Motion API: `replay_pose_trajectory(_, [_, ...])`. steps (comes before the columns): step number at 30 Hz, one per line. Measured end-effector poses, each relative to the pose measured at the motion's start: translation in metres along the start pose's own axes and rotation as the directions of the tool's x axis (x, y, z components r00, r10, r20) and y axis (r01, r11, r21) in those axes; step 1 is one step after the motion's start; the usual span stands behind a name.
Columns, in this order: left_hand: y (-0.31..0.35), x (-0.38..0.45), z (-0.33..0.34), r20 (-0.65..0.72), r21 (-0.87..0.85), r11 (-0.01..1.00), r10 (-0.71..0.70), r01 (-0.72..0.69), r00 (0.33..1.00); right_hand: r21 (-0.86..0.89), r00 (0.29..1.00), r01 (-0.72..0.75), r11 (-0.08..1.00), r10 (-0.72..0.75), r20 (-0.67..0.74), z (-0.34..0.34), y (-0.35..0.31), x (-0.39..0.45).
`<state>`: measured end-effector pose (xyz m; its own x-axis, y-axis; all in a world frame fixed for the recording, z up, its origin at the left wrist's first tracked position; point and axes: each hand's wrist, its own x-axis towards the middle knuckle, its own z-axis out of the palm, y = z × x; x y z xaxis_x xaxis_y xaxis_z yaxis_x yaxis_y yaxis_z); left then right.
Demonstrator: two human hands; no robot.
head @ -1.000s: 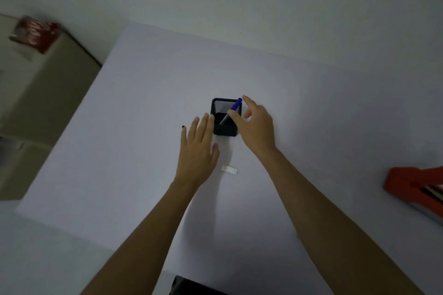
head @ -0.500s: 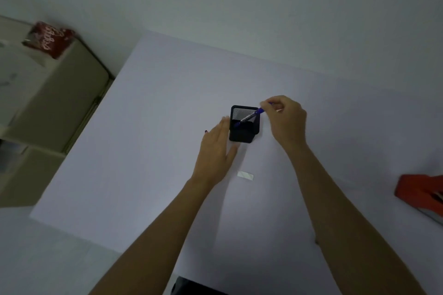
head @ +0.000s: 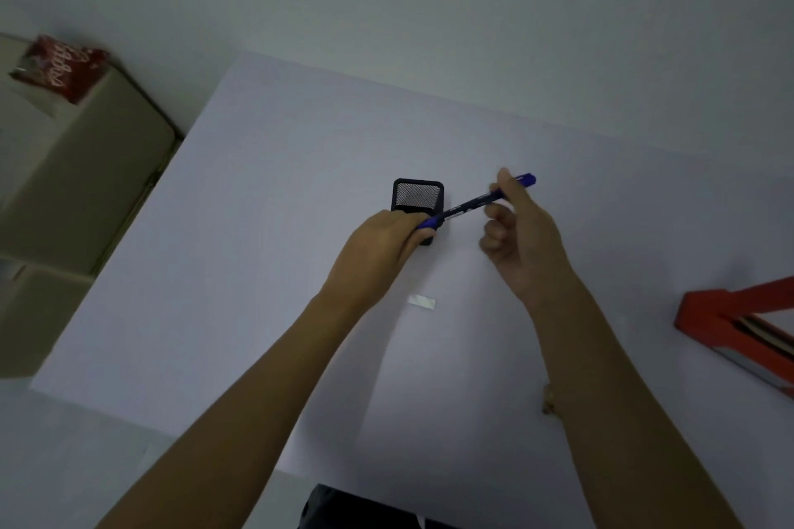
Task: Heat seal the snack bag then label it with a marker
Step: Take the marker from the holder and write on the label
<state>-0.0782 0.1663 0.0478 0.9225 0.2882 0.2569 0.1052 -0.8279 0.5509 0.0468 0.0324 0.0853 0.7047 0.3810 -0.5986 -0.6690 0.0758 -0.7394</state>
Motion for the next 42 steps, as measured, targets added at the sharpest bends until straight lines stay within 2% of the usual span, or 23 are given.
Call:
replay_pose_trajectory(6, [0.013,-0.004,-0.005,0.057,-0.021,0.998,-0.054,0.055,0.997,-0.250,0.997,0.072,0.966,-0.064,0.037,0.021,0.016,-0.011])
replay_pose_trajectory(11, [0.017,-0.007,-0.009,0.094,0.016,1.000,-0.027,0.025,0.995,-0.273,0.993,0.118,0.955,-0.108,0.053,0.023,0.017,-0.010])
replay_pose_trajectory(15, [0.019,-0.004,-0.015,0.186,-0.205,0.974,-0.058,0.096,0.981,-0.251,0.987,0.158,0.955,-0.154,0.034,0.019,0.015,-0.006])
replay_pose_trajectory(17, [0.024,-0.004,-0.017,0.233,-0.418,0.883,-0.123,0.213,0.965,-0.263,0.984,0.176,0.949,-0.172,0.041,0.019,0.018,-0.005])
replay_pose_trajectory(19, [0.026,-0.002,-0.017,0.300,-0.604,0.708,-0.222,0.365,0.928,-0.266,0.984,0.176,0.948,-0.177,0.018,0.020,0.020,-0.001])
replay_pose_trajectory(22, [0.005,-0.007,-0.025,0.340,-0.722,0.419,-0.479,0.551,0.809,0.014,0.966,0.177,0.984,-0.171,-0.195,-0.002,0.003,0.013])
replay_pose_trajectory(23, [-0.009,-0.012,-0.028,0.329,-0.702,0.398,-0.554,0.590,0.765,0.067,0.952,0.217,0.974,-0.196,-0.234,-0.014,-0.007,0.018])
replay_pose_trajectory(25, [-0.037,-0.029,-0.032,0.300,-0.570,0.500,-0.612,0.652,0.732,0.048,0.948,0.258,0.965,-0.244,-0.203,-0.031,-0.020,0.022])
replay_pose_trajectory(27, [-0.060,-0.042,-0.021,0.282,-0.392,0.635,-0.606,0.665,0.744,0.017,0.964,0.240,0.971,-0.236,-0.125,-0.032,-0.018,0.021])
replay_pose_trajectory(29, [-0.077,-0.043,0.000,0.285,-0.259,0.698,-0.605,0.668,0.743,0.021,0.979,0.189,0.982,-0.187,-0.081,-0.024,-0.004,0.019])
replay_pose_trajectory(31, [-0.094,-0.041,0.022,0.283,-0.166,0.719,-0.621,0.675,0.731,0.033,0.990,0.115,0.993,-0.112,-0.080,-0.020,0.013,0.018])
replay_pose_trajectory(34, [-0.114,-0.045,0.048,0.273,-0.065,0.700,-0.673,0.711,0.687,0.037,0.994,0.031,0.999,-0.027,-0.107,-0.024,0.033,0.016])
replay_pose_trajectory(37, [-0.120,-0.047,0.059,0.209,-0.053,0.695,-0.695,0.717,0.688,0.002,0.991,0.073,0.997,-0.073,-0.108,-0.031,0.043,0.009])
replay_pose_trajectory(40, [-0.119,-0.045,0.065,0.140,-0.041,0.712,-0.690,0.701,0.710,-0.220,0.978,0.182,0.958,-0.199,-0.059,-0.046,0.054,0.005])
replay_pose_trajectory(42, [-0.119,-0.047,0.070,0.118,-0.019,0.724,-0.683,0.689,0.721,-0.456,0.954,0.262,0.851,-0.299,-0.010,-0.058,0.069,0.002])
